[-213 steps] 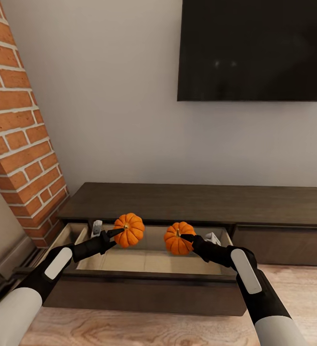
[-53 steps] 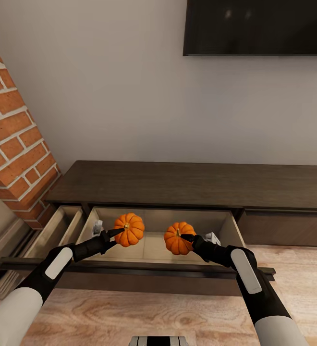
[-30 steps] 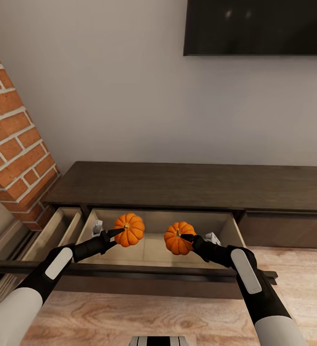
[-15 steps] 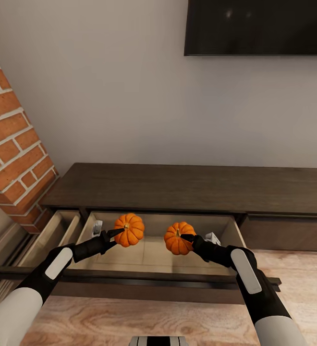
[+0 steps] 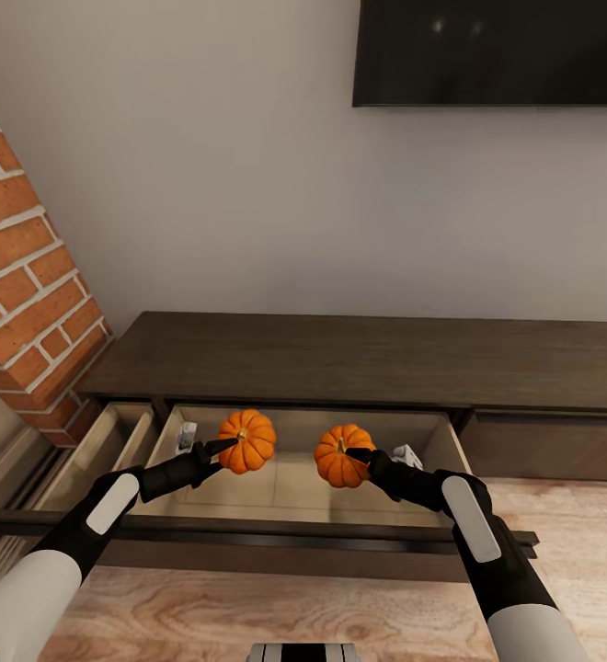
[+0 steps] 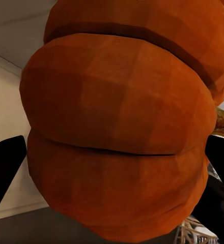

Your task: Place each of the two pumpkins and all three candles from the living room inside a cabinet in the living room (use any cabinet), then make sure every cabinet is closed, and position the cauldron so it is next to a table in the living room.

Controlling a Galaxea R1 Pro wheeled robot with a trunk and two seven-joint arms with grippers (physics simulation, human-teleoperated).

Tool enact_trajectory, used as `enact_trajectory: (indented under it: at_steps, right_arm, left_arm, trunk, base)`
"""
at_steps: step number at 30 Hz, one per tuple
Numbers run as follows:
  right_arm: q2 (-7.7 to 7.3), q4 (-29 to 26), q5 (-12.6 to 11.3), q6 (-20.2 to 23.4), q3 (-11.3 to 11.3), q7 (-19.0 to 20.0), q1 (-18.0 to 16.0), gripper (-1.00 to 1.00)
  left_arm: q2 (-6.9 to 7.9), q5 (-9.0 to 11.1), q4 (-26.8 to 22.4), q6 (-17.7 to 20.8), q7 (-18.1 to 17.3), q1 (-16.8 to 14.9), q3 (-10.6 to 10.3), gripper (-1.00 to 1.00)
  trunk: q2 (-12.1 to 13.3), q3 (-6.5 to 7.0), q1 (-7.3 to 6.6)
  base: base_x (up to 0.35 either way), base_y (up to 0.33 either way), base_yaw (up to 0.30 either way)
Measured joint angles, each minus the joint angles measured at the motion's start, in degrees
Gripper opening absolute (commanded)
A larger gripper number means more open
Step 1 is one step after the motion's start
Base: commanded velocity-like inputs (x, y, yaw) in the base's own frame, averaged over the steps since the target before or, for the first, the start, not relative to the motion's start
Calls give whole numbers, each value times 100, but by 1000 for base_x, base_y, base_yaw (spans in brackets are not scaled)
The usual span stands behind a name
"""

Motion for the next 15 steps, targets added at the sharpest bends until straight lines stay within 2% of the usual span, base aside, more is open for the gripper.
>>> enact_trajectory:
  at_steps: [15]
  right_arm:
    - [0,0,-8,1,1,-4,0,-100]
  left_arm:
    - [-12,12,0,14,492,-4,3,-100]
  trunk:
    - [0,0,0]
  base:
    - [0,0,0]
